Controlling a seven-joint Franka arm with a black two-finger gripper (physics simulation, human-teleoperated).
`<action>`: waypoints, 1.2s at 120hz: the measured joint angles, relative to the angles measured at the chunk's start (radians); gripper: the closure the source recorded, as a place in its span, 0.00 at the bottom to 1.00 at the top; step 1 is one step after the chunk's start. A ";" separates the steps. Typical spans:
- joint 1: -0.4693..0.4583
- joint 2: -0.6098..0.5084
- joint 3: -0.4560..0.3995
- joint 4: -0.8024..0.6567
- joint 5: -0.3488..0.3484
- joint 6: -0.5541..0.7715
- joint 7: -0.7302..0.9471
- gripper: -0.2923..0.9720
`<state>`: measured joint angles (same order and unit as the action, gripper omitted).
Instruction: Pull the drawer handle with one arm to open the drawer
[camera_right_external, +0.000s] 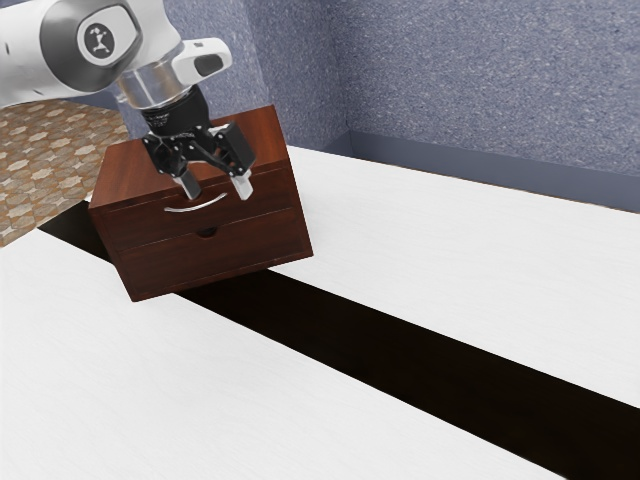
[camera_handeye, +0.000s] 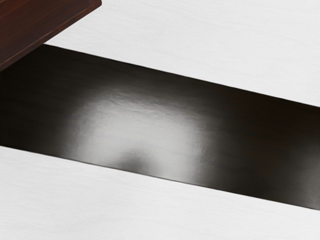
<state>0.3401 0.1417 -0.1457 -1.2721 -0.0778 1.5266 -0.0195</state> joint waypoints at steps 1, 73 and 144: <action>0.000 0.000 0.000 0.000 0.000 0.000 0.000 0.23; 0.134 -0.144 0.140 0.076 0.166 -0.087 0.277 0.23; 0.565 -0.211 -0.006 -0.130 0.089 0.069 0.923 0.23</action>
<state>0.9055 -0.0695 -0.1517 -1.4025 0.0108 1.5952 0.9034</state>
